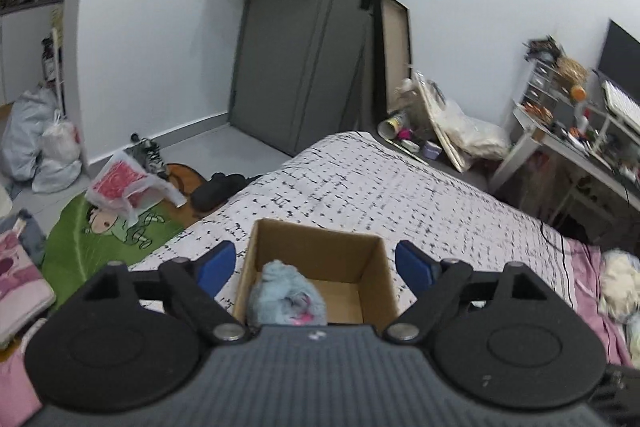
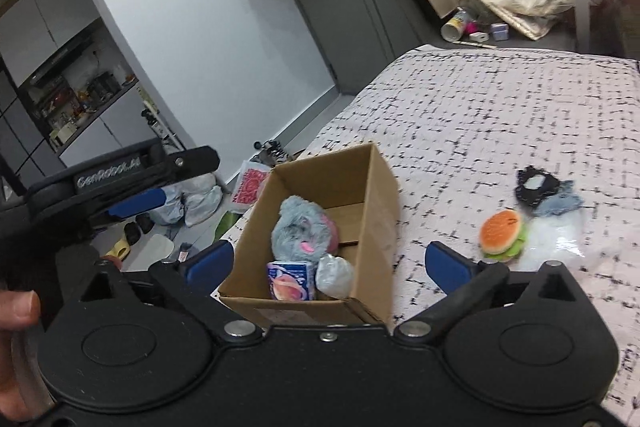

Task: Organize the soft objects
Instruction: 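Open the left tool into the box while the right tool releases the bag there, then move both tools from the box toward the burger plush and clear bag, then grasp the orange burger plush with the left tool while the right tool grasps the clear bag, then carry the burger plush with the left tool while the right tool carries the clear bag to the box, then open the left tool over the box while the right tool releases the clear bag into it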

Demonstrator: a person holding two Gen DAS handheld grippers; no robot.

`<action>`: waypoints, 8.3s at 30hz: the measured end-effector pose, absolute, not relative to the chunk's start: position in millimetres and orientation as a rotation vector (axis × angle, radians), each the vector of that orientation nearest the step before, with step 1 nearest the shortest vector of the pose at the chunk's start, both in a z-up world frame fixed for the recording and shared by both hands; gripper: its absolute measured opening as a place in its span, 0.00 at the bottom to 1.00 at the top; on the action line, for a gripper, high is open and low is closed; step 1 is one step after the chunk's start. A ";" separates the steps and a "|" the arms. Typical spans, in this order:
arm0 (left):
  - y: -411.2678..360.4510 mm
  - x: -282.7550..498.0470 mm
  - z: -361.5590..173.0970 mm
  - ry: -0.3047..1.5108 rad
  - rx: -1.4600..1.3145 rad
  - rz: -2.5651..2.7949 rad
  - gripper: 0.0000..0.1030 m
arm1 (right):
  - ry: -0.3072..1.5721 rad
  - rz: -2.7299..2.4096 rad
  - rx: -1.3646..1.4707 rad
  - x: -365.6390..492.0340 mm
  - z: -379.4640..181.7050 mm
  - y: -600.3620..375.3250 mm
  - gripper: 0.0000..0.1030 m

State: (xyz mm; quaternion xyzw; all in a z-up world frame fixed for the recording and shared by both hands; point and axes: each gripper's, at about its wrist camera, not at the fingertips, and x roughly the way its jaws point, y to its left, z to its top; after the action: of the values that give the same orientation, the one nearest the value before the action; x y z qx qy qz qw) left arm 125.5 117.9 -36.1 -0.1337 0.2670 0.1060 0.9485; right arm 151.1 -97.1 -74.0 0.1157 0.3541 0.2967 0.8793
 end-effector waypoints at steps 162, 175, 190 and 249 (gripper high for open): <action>-19.2 215.6 -81.2 0.829 -0.469 0.093 0.38 | 0.832 0.485 0.597 248.7 -118.4 -267.3 0.18; 0.3 187.5 -47.9 0.756 -0.420 0.098 0.38 | 0.730 0.523 0.514 230.6 -89.0 -252.2 0.18; 28.5 170.4 -31.8 0.709 -0.360 0.120 0.38 | 0.651 0.575 0.448 212.4 -67.4 -226.3 0.18; 151.0 232.0 -104.9 0.822 -0.496 0.074 0.55 | 0.639 0.652 0.386 252.8 -73.2 -94.3 0.18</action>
State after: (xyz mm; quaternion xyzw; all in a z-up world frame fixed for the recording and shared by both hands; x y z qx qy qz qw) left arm 232.0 151.0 -104.9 -0.2383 0.3951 0.0356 0.8865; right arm 252.8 -94.3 -73.2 0.1852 0.3066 0.3129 0.8796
